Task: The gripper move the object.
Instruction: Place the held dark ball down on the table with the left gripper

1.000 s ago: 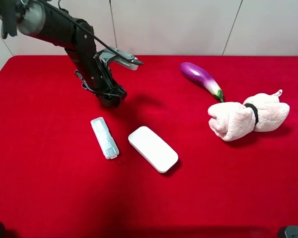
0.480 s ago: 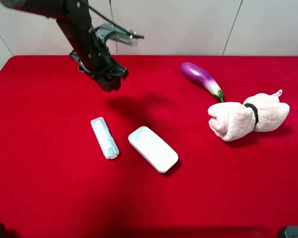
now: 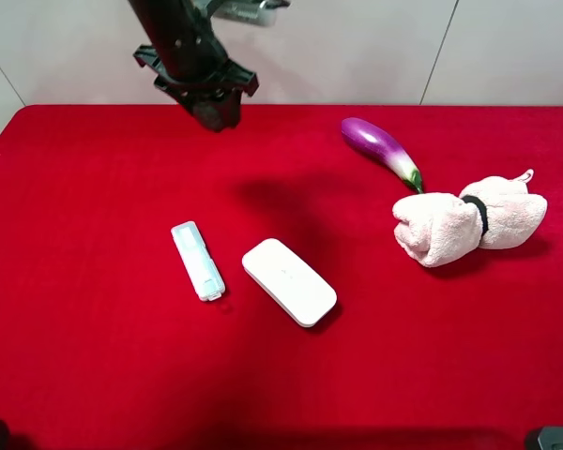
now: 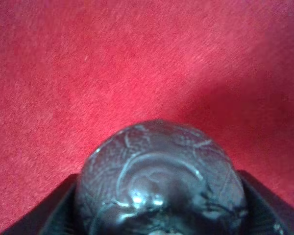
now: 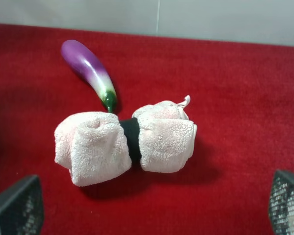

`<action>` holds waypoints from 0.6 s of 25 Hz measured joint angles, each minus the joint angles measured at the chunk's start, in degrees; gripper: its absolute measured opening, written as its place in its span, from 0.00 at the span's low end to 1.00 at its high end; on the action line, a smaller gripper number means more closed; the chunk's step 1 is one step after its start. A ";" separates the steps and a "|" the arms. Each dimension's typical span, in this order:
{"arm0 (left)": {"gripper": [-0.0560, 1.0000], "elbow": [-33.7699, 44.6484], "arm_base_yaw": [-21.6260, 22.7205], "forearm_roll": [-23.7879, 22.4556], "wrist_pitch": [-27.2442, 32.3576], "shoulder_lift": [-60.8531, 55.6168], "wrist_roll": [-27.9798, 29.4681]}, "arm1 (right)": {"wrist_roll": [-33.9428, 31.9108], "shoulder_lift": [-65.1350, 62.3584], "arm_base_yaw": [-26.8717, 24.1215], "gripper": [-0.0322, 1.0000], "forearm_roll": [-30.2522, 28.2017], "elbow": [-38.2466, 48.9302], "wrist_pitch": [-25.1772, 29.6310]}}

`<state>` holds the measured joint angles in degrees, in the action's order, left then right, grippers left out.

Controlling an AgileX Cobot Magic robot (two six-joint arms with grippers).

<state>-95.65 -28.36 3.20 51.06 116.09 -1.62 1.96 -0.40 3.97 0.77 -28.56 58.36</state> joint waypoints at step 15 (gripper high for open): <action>0.62 -11.96 -4.47 -0.23 3.96 1.48 2.59 | 0.00 0.00 0.00 0.70 0.00 0.00 0.00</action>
<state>-107.61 -32.82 2.97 55.02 117.57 0.97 1.96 -0.40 3.97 0.77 -28.56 58.36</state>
